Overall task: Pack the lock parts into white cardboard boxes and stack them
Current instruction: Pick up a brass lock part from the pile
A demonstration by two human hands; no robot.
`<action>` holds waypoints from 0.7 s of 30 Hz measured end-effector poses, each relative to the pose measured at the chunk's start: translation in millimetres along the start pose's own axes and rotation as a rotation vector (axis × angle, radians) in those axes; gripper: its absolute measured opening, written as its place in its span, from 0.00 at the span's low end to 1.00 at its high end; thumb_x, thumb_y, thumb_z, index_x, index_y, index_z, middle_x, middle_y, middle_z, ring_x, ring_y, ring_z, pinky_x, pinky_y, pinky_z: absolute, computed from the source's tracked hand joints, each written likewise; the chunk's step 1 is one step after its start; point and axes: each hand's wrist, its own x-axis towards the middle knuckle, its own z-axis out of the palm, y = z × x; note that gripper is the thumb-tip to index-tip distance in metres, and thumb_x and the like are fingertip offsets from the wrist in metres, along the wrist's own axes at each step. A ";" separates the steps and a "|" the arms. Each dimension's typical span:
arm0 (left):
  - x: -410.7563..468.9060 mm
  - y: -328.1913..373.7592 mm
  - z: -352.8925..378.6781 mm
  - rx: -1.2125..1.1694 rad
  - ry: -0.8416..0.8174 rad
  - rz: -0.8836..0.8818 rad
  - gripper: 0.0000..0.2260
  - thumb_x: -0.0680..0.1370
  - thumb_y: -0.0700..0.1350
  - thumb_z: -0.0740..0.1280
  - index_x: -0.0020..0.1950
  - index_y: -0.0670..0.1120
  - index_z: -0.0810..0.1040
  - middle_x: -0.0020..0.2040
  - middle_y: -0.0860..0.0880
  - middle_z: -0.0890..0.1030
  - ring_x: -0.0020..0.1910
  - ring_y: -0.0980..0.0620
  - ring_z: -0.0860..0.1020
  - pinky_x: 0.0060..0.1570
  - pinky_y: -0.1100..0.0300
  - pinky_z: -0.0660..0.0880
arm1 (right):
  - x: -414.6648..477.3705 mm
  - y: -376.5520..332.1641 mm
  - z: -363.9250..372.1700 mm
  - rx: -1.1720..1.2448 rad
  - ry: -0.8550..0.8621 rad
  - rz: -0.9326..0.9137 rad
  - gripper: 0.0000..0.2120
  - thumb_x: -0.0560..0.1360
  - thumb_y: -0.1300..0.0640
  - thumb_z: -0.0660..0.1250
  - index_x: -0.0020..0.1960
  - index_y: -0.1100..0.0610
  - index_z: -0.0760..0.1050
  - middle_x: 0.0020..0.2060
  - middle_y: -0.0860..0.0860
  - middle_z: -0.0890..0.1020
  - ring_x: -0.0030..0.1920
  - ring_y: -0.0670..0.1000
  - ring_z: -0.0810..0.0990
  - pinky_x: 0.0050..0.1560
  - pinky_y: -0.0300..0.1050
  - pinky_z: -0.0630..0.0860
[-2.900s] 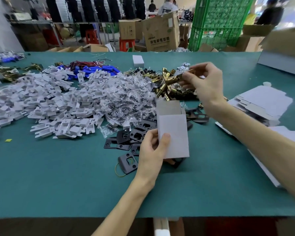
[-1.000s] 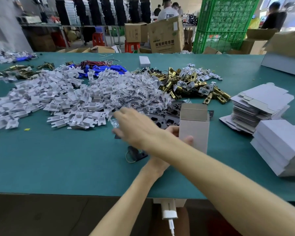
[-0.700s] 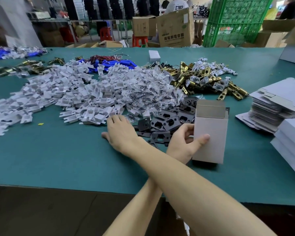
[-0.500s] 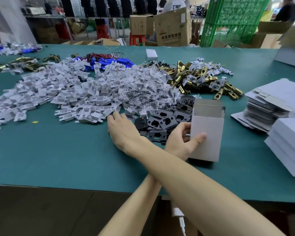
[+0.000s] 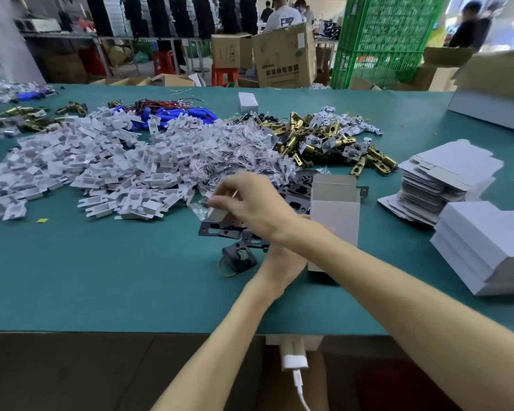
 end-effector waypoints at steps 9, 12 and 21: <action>0.5 3.9 0.1 -0.063 0.048 -0.020 0.19 0.76 0.51 0.75 0.63 0.44 0.79 0.58 0.48 0.87 0.56 0.52 0.85 0.53 0.61 0.80 | -40.9 61.0 -146.1 -0.129 0.160 0.233 0.04 0.80 0.64 0.69 0.50 0.63 0.83 0.35 0.54 0.85 0.30 0.46 0.84 0.35 0.39 0.80; -0.4 3.7 -0.9 -0.057 0.028 -0.006 0.18 0.77 0.49 0.75 0.63 0.43 0.79 0.59 0.48 0.86 0.58 0.50 0.85 0.56 0.57 0.81 | -51.4 76.2 -158.8 -0.303 0.146 0.278 0.04 0.78 0.65 0.71 0.47 0.61 0.84 0.32 0.49 0.83 0.25 0.40 0.79 0.33 0.34 0.77; -1.0 2.5 -1.7 -0.039 0.030 0.010 0.18 0.78 0.48 0.74 0.64 0.43 0.79 0.60 0.48 0.86 0.60 0.50 0.84 0.61 0.54 0.80 | -51.6 72.6 -146.6 -0.497 0.075 0.199 0.03 0.74 0.62 0.76 0.46 0.56 0.87 0.40 0.50 0.85 0.43 0.48 0.82 0.48 0.41 0.77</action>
